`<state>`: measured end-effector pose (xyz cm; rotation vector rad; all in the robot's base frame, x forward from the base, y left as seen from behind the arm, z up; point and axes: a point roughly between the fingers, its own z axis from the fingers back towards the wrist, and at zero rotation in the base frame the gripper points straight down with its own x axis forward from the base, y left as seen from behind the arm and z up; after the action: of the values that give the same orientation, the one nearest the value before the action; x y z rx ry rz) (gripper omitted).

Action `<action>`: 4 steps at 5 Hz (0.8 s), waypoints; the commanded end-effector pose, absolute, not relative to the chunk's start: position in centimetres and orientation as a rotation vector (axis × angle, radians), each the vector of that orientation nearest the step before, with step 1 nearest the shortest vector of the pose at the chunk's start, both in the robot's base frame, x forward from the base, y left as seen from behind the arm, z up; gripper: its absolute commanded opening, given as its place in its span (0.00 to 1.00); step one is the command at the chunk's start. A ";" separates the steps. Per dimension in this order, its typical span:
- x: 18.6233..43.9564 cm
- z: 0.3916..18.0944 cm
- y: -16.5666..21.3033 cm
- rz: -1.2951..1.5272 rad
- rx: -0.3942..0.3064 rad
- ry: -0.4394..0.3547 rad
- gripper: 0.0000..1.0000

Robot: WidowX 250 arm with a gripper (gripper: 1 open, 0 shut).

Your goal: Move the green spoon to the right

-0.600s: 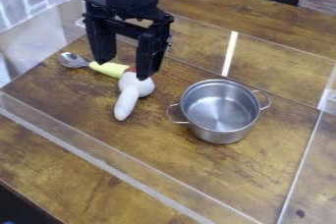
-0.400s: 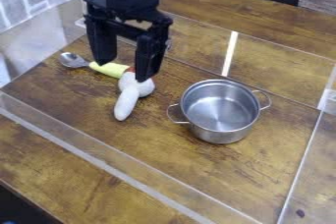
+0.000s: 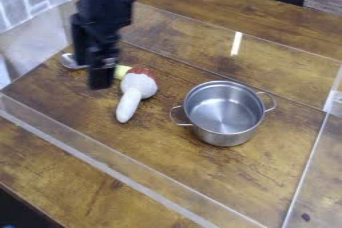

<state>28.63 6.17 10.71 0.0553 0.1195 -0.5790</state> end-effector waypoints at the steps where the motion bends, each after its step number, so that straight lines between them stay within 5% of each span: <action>1: 30.6 10.9 7.3 -0.805 0.110 0.075 1.00; 4: 33.7 10.0 7.6 -0.846 0.154 0.053 1.00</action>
<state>32.82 7.47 8.25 0.1193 0.1002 -0.8480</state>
